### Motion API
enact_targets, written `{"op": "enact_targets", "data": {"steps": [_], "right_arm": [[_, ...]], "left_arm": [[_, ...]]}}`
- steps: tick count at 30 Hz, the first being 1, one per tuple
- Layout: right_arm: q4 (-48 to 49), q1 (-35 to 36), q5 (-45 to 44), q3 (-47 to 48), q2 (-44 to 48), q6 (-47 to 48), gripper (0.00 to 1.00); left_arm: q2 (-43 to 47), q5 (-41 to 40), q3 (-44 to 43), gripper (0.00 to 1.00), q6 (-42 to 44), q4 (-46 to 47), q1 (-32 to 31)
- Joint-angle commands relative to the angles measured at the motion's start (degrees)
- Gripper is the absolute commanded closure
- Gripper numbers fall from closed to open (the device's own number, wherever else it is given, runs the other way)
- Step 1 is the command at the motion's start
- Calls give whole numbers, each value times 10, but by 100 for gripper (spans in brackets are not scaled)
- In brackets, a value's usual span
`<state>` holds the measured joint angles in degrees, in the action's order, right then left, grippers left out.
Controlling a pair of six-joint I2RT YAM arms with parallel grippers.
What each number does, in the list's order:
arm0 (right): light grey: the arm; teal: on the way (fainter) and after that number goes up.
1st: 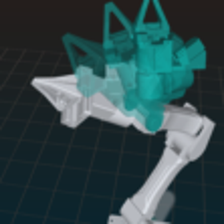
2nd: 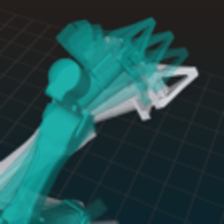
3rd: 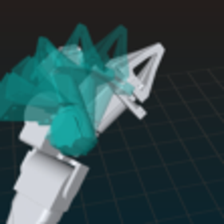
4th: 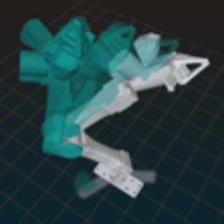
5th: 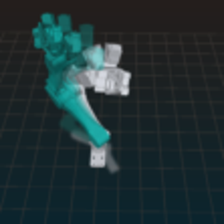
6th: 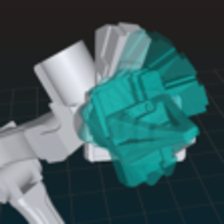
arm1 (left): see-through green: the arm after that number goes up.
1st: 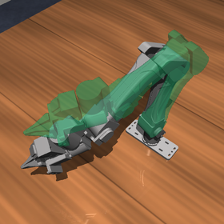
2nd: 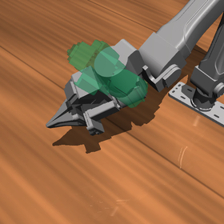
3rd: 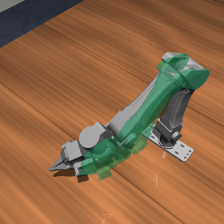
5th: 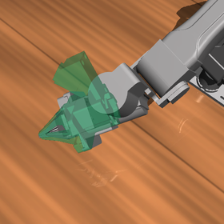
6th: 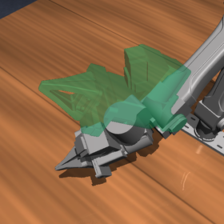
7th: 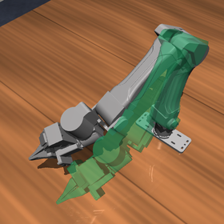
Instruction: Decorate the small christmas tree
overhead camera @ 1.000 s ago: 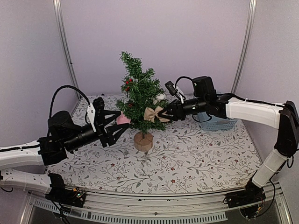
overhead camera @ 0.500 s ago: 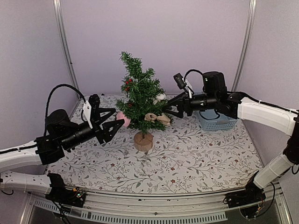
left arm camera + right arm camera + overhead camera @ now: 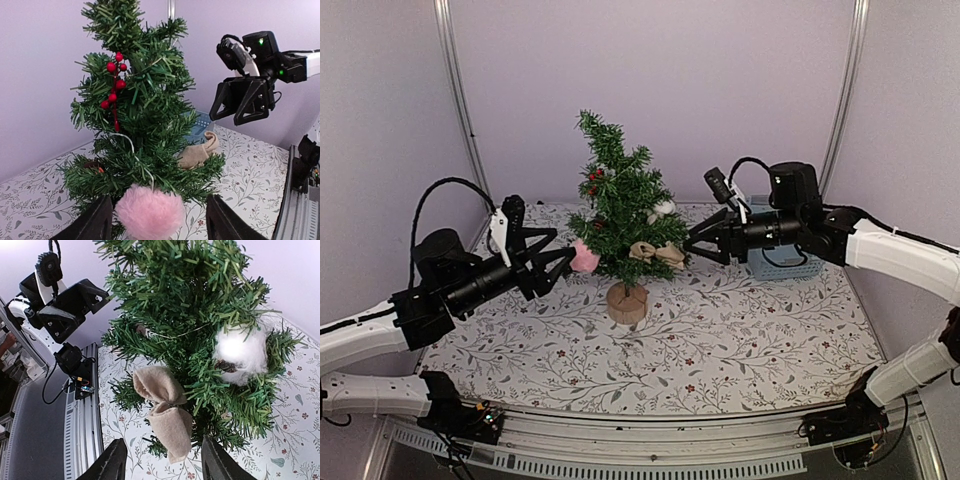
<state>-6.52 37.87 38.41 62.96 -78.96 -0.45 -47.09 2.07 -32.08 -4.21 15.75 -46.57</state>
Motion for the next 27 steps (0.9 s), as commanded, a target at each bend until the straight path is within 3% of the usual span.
{"op": "enact_targets", "data": {"steps": [1,10,17,27], "right_arm": [[-4,4,-8,-5,-13,19,48],[-8,16,-36,45,-80,11,52],[4,17,-93,68,-99,-22,65],[-3,18,-116,79,-120,-38,64]], "left_arm": [[1,16,-13,35,-4,-4,10],[-8,20,-16,35,2,3,11],[-11,20,-12,35,2,7,14],[-5,18,-4,35,1,10,19]]}}
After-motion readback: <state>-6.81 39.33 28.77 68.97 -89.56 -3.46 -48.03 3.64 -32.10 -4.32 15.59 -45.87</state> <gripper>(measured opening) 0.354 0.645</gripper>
